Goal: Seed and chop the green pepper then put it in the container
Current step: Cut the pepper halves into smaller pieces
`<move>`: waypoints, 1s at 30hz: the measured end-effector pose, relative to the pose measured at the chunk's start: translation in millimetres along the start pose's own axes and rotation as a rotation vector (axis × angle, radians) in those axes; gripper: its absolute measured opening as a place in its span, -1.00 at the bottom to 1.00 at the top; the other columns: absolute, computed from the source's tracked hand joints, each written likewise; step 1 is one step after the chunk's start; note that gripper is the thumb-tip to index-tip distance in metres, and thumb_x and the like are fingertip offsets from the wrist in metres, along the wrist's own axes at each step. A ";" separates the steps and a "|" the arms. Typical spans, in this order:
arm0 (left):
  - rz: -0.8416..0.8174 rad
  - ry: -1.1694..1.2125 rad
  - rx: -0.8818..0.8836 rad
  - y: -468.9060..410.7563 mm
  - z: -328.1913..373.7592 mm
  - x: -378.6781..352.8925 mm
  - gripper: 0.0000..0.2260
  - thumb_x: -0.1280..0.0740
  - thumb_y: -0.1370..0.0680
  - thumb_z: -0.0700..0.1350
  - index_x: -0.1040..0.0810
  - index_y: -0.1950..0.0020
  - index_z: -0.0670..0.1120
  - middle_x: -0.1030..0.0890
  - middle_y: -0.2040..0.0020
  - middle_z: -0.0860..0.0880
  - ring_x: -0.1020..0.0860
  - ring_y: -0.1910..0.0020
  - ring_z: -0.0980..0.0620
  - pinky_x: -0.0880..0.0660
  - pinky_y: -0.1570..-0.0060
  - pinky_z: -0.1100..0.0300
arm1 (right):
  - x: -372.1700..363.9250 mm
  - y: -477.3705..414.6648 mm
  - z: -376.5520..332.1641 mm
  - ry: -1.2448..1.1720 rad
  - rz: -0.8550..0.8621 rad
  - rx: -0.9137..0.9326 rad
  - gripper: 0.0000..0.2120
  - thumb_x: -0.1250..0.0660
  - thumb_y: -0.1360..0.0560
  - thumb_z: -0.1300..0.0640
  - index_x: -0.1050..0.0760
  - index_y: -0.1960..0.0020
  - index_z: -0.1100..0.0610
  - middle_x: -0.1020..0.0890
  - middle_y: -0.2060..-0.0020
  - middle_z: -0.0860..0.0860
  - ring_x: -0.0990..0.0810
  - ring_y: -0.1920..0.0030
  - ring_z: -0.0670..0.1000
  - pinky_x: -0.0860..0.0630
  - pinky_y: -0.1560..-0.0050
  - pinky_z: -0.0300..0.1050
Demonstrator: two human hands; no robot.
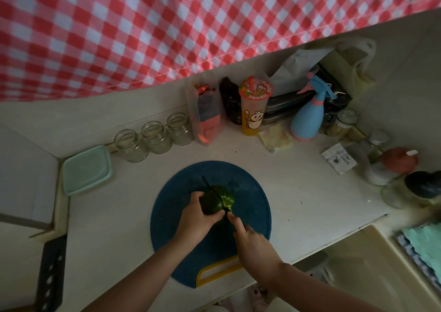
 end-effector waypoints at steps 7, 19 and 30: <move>-0.028 -0.030 -0.024 2.1 -1.0 1.3 -0.33 -0.47 -0.38 0.08 -0.28 -0.41 -0.01 -0.51 -0.24 -0.02 -0.49 -0.24 -0.01 -0.44 -0.14 0.20 | 10.7 -8.7 -12.6 0.111 -0.087 0.000 -0.29 -0.10 -0.58 0.28 0.23 -0.53 -0.08 -0.47 -0.11 0.18 -0.57 0.05 0.12 -0.54 0.02 -0.05; -0.041 0.060 0.036 -4.6 -29.2 26.9 -0.39 -0.56 -0.29 -0.01 -0.38 -0.26 0.02 -0.57 -0.13 0.02 -0.54 -0.15 0.03 -0.49 -0.17 0.12 | 8.0 -15.8 -13.9 0.205 -0.122 0.014 -0.28 -0.10 -0.59 0.26 0.29 -0.52 -0.09 -0.44 -0.14 0.19 -0.57 0.02 0.14 -0.55 -0.02 -0.01; -0.101 -0.063 -0.010 -10.9 -19.5 23.1 -0.34 -0.54 -0.27 0.13 -0.39 -0.28 0.00 -0.54 -0.16 0.03 -0.51 -0.17 0.01 -0.46 -0.04 0.18 | 35.4 26.2 -25.6 0.009 0.076 0.188 -0.53 0.00 -0.65 0.05 0.11 -0.46 -0.20 -0.52 -0.13 0.04 -0.59 0.13 0.06 -0.52 0.15 -0.08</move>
Point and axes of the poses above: each hand's wrist, its own y-axis away from the middle knuckle, its own x-axis out of the back of the hand, z = x × y, the point moved 1 cm from there along -y, towards the middle knuckle
